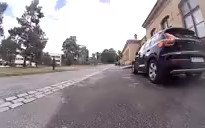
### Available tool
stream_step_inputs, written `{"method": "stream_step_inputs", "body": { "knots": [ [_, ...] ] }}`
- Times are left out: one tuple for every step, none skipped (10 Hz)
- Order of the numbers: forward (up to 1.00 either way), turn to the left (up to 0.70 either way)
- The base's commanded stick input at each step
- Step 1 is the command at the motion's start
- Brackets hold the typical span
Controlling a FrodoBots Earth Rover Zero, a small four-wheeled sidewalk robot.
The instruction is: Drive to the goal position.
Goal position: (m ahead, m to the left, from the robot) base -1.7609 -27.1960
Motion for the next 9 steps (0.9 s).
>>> {"method": "stream_step_inputs", "body": {
  "knots": [
    [0.00, 0.00],
    [0.00, 0.00],
    [0.00, 0.00],
    [0.00, 0.00],
    [0.00, -0.51],
    [0.00, -0.85],
    [0.00, -0.85],
    [0.00, -0.85],
    [0.00, -0.85]
  ]
}}
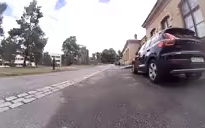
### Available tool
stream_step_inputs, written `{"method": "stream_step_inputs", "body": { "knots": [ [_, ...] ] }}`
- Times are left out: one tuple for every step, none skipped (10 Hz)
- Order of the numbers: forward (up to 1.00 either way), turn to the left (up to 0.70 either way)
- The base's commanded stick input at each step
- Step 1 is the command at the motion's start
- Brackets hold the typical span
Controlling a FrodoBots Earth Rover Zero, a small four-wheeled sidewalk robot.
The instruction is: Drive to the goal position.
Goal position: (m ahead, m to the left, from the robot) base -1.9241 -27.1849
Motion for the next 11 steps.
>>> {"method": "stream_step_inputs", "body": {
  "knots": [
    [0.00, -0.85],
    [0.00, -0.85],
    [0.00, -0.85],
    [0.00, -0.85],
    [0.00, -0.85],
    [0.00, -0.85],
    [0.00, -0.85],
    [0.00, -0.85],
    [0.00, -0.85],
    [0.00, -0.85],
    [0.00, -0.85]
  ]
}}
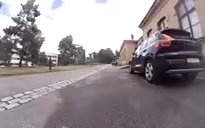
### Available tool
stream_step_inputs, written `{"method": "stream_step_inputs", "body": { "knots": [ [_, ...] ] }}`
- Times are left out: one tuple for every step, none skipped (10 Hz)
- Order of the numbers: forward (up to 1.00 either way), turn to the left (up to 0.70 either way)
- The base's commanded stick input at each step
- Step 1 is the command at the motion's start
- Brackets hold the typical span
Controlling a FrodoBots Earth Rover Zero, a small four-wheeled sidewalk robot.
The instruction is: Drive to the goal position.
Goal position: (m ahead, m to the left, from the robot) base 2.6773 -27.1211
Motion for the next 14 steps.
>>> {"method": "stream_step_inputs", "body": {
  "knots": [
    [0.00, -0.85],
    [0.00, -0.85],
    [0.00, -0.85],
    [0.00, -0.85],
    [0.00, -0.85],
    [0.00, -0.85],
    [0.00, -0.85],
    [0.00, -0.85],
    [0.00, -0.85],
    [0.00, -0.85],
    [0.00, -0.85],
    [0.00, -0.85],
    [0.00, -0.85],
    [0.00, -0.85]
  ]
}}
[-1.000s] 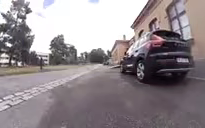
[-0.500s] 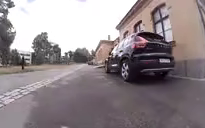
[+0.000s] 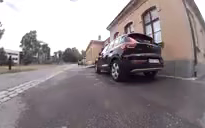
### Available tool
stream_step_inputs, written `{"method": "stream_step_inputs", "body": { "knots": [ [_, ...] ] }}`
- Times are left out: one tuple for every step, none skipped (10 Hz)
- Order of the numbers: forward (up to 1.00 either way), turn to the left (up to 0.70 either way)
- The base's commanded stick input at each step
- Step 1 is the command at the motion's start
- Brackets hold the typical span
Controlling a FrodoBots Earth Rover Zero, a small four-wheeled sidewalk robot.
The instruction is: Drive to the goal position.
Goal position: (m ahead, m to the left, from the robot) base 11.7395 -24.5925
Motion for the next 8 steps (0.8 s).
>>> {"method": "stream_step_inputs", "body": {
  "knots": [
    [0.00, -0.85],
    [0.00, -0.85],
    [0.00, -0.85],
    [0.00, -0.85],
    [0.00, -0.85],
    [0.00, -0.85],
    [0.00, -0.85],
    [0.00, -0.85]
  ]
}}
